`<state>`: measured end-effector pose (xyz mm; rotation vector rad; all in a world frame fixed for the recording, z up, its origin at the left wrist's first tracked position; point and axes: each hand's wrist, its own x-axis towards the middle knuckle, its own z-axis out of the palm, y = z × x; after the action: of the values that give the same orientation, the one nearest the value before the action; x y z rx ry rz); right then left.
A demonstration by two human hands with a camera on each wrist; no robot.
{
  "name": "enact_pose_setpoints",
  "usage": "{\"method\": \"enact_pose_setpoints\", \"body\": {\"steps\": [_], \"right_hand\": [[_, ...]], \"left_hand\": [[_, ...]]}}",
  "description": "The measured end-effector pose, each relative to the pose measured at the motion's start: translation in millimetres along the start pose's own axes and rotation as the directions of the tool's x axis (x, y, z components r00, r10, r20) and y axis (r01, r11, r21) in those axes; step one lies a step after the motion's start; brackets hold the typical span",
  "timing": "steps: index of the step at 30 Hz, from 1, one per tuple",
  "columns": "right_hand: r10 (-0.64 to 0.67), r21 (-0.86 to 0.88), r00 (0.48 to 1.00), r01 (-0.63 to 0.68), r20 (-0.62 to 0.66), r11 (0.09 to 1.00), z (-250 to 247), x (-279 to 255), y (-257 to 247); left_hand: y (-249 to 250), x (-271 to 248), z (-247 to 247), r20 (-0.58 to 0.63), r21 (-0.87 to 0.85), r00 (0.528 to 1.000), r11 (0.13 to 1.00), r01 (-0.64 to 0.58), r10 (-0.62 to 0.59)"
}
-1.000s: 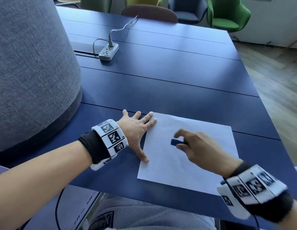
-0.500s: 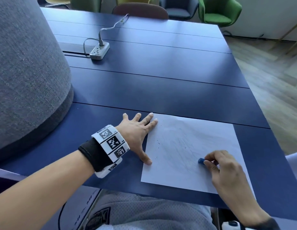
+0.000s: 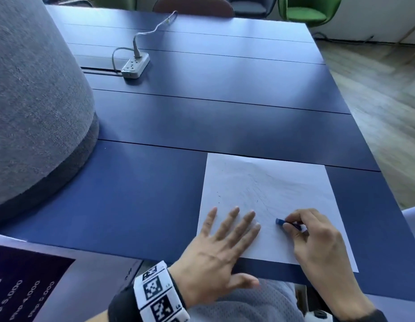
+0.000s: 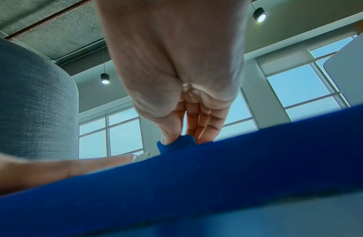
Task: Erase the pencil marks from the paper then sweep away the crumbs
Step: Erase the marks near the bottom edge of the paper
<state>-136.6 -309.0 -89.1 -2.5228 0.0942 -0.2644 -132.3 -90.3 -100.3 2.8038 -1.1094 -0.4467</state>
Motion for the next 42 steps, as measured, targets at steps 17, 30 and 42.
{"method": "enact_pose_setpoints", "body": {"steps": [17,30,42], "right_hand": [[0.023,-0.075,1.0,-0.025,-0.019,0.997,-0.4,-11.2,-3.5],[0.003,-0.179,1.0,0.0,0.02,0.984,3.2,-5.9,-5.1],[0.084,-0.193,0.996,-0.078,0.022,0.978,5.8,-2.6,-14.8]], "left_hand": [[-33.8,-24.7,19.3,-0.176,0.119,0.947,0.949,0.291,-0.268],[-69.7,-33.9,-13.0,-0.092,0.135,0.896,0.886,0.443,-0.434],[-61.4,8.6,-39.9,0.249,0.145,0.931,0.96,0.238,-0.268]]}}
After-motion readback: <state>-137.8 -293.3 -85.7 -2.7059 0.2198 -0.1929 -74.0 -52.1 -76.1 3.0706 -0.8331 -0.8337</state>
